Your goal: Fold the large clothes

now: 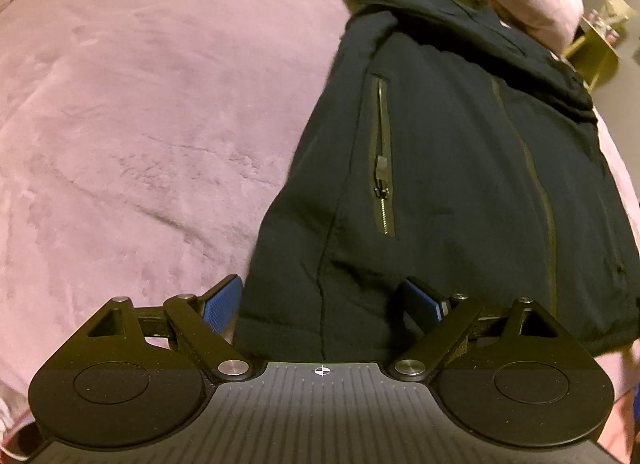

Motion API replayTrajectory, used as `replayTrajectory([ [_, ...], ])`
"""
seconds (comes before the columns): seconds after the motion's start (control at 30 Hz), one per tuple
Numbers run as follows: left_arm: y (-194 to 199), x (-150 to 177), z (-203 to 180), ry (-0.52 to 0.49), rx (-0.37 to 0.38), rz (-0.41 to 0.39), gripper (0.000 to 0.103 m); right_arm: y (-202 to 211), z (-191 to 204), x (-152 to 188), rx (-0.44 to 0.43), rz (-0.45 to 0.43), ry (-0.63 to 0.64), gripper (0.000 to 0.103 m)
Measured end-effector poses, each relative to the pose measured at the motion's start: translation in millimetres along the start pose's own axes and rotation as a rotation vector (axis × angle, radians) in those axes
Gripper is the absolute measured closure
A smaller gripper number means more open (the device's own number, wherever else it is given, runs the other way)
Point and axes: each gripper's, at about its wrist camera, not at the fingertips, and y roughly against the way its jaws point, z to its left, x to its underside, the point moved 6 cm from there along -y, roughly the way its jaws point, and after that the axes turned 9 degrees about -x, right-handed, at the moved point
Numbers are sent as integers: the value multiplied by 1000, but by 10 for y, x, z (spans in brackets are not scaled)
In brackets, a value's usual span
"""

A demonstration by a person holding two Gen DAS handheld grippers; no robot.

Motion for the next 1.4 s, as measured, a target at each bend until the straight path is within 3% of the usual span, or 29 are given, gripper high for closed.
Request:
replayTrajectory([
  [0.1,-23,-3,103,37,-19,6,13,-60,-10,21,2,11,0,37],
  [0.23,-31,-26,200,84,34,23,13,-88,47,86,-5,58,36,53],
  [0.3,-73,-10,210,85,57,54,20,-84,76,87,-21,74,50,69],
  [0.37,-86,13,210,105,112,80,26,-71,95,87,-54,83,35,76],
  [0.5,-34,-1,243,113,134,67,44,-39,127,57,-137,83,-12,78],
  [0.63,30,-40,250,120,189,65,57,-95,69,57,-127,109,-26,73],
  [0.73,38,-86,235,140,249,70,57,-138,11,65,-127,121,-58,70],
  [0.8,-11,-99,223,142,266,87,44,-157,-2,68,-138,128,-73,69],
  [0.87,-66,-113,199,132,262,95,39,-182,8,69,-139,137,-68,69],
  [0.97,-169,-138,136,107,245,112,41,-202,39,71,-146,153,-60,69],
  [1.07,-125,-171,84,129,304,130,73,-202,130,66,-133,155,-15,79],
  [1.13,-11,-245,15,149,350,120,78,-152,244,31,-173,141,2,81],
  [1.27,300,-631,-216,189,459,27,82,-83,649,-240,-318,70,23,83],
  [1.4,456,-1359,-470,232,552,-89,83,-243,1011,-777,-409,-19,33,83],
])
